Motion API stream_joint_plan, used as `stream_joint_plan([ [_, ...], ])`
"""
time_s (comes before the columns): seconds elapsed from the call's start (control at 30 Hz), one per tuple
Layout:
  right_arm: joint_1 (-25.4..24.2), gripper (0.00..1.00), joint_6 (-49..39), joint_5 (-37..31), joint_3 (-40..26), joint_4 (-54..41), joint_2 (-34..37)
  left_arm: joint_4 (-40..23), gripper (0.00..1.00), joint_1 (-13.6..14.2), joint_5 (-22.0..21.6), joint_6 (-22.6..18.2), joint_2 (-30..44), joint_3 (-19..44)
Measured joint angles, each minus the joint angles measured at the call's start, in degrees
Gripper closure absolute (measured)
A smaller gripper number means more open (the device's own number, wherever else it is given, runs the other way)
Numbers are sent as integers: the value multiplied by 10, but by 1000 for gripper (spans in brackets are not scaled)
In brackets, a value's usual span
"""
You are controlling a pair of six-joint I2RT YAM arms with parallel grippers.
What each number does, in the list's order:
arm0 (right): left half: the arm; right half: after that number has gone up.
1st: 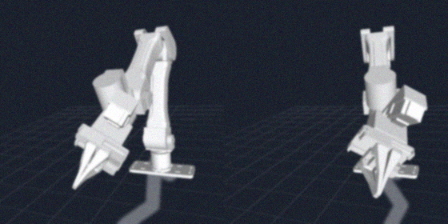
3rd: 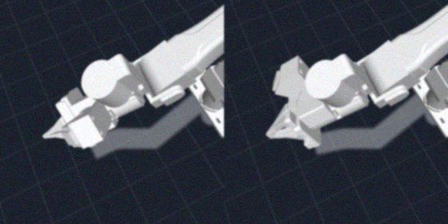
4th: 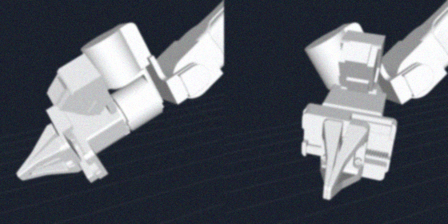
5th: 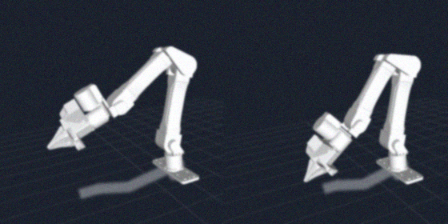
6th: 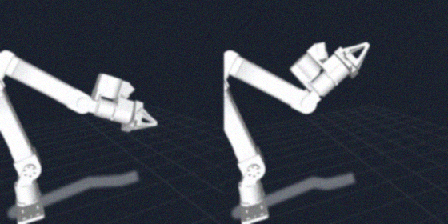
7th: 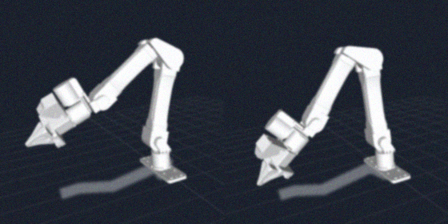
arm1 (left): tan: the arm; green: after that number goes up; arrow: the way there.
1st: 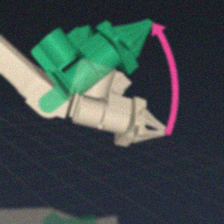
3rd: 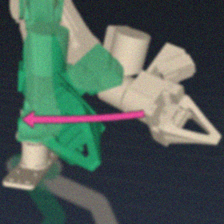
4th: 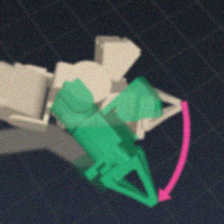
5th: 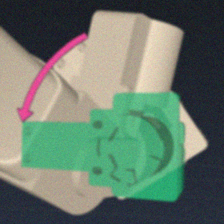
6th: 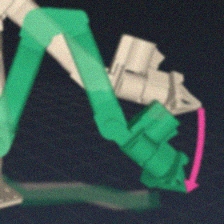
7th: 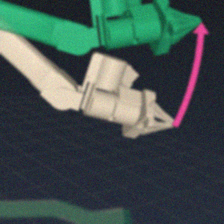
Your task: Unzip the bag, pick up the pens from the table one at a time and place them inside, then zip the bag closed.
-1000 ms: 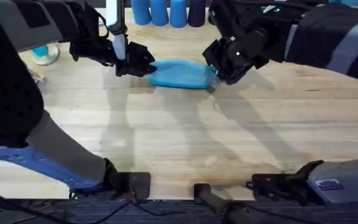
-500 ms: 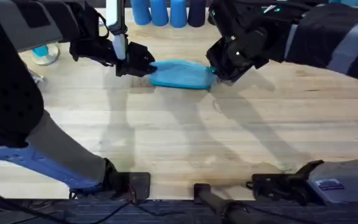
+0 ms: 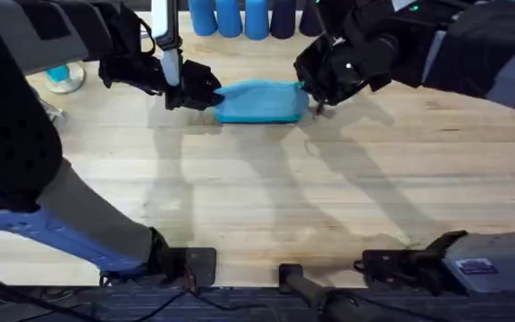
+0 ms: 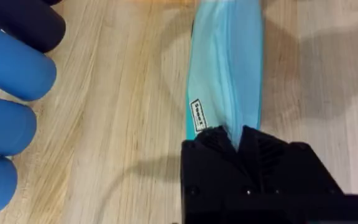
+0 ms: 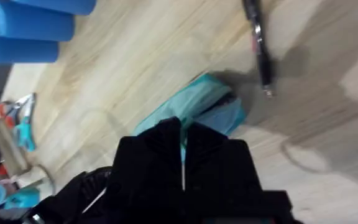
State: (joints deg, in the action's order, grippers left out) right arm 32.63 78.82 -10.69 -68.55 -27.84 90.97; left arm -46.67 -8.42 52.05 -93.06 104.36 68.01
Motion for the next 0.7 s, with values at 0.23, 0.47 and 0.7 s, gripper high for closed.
stream_joint_plan([
  [0.23,-2,971,-13,55,0,39,0,0,959,-1,0,0,0,0],
  [0.47,-1,971,-39,88,0,53,0,1,959,-1,0,0,0,0],
  [0.7,11,971,-49,91,0,57,0,-1,959,-1,0,0,0,0],
])
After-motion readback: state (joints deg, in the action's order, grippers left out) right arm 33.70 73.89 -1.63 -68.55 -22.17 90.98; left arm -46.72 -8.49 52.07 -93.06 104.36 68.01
